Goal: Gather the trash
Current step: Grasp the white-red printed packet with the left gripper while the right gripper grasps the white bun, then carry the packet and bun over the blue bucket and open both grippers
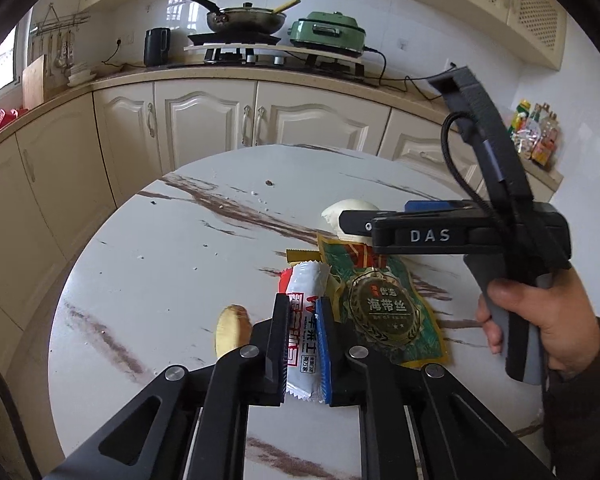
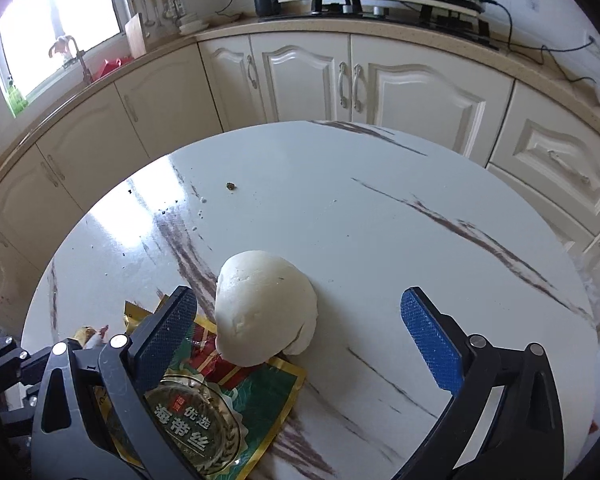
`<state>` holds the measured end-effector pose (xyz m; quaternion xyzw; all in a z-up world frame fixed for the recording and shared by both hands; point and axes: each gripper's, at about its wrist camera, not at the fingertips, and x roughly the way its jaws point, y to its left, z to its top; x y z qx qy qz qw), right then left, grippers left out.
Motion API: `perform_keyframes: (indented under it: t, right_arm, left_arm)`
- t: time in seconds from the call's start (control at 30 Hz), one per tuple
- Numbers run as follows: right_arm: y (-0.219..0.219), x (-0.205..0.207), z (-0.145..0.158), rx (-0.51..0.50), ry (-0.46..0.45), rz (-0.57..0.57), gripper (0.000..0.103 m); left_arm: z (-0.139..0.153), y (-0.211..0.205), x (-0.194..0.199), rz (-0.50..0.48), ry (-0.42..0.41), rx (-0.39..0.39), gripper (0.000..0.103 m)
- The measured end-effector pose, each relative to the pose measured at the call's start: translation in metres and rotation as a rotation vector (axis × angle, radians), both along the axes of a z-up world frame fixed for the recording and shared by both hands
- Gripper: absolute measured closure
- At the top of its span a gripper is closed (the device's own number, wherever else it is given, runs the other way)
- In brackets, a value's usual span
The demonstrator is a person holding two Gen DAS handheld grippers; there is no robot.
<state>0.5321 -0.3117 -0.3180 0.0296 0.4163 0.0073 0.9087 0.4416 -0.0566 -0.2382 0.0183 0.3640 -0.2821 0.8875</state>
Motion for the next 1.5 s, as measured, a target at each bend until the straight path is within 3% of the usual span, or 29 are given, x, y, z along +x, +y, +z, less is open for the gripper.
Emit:
perform_keyframes:
  t: [0.03,0.07,0.1,0.23,0.3,0.47,0.7,0.77,0.9,0.97,1.03,1.2,1.3,1.5]
  right_arm:
    - [0.002,0.002,-0.002,-0.003,0.009,0.011,0.007]
    - [0.003,0.002,-0.004,-0.022,0.014,0.017,0.018]
    - [0.005,0.004,-0.007,-0.046,0.022,0.019,0.024]
    - [0.008,-0.002,-0.007,-0.018,0.021,0.050,0.055]
    - [0.009,-0.009,-0.003,-0.041,0.001,0.040,0.056]
    - [-0.003,-0.041,0.019,0.012,-0.051,0.002,0.056]
    - [-0.011,-0.104,0.049,0.118,-0.139,-0.005,0.056]
    - [-0.012,-0.115,0.051,0.132,-0.149,0.002,0.056]
    - [-0.012,-0.128,0.054,0.160,-0.163,0.019,0.056]
    - [-0.010,-0.133,0.056,0.163,-0.172,0.033,0.056]
    - [-0.008,-0.133,0.058,0.168,-0.179,0.042,0.056]
    - [-0.001,-0.131,0.056,0.170,-0.181,0.060,0.056]
    - [0.000,-0.129,0.051,0.178,-0.175,0.064,0.056]
    - [0.005,-0.125,0.044,0.183,-0.159,0.065,0.056]
  left_arm:
    - [0.004,0.002,-0.006,0.008,-0.008,-0.003,0.095]
    - [0.007,0.005,-0.010,0.012,-0.011,-0.013,0.095]
    - [0.010,0.009,-0.014,0.013,-0.013,-0.024,0.100]
    - [0.022,0.020,-0.030,0.008,-0.030,-0.045,0.103]
    - [0.026,0.023,-0.037,-0.001,-0.031,-0.050,0.103]
    - [0.024,0.030,-0.049,0.002,-0.013,-0.029,0.098]
    - [0.018,0.007,-0.044,-0.024,0.021,0.041,0.089]
    - [0.016,-0.002,-0.041,-0.037,0.033,0.054,0.084]
    - [0.014,-0.008,-0.025,-0.029,0.070,0.055,0.083]
    - [0.013,-0.010,-0.022,-0.025,0.073,0.057,0.078]
    - [0.011,-0.008,-0.013,-0.024,0.071,0.063,0.059]
    - [-0.001,-0.009,0.001,-0.043,0.084,0.059,0.061]
    - [-0.006,-0.011,0.001,-0.070,0.090,0.061,0.078]
    - [-0.004,0.005,0.001,-0.035,0.106,0.012,0.092]
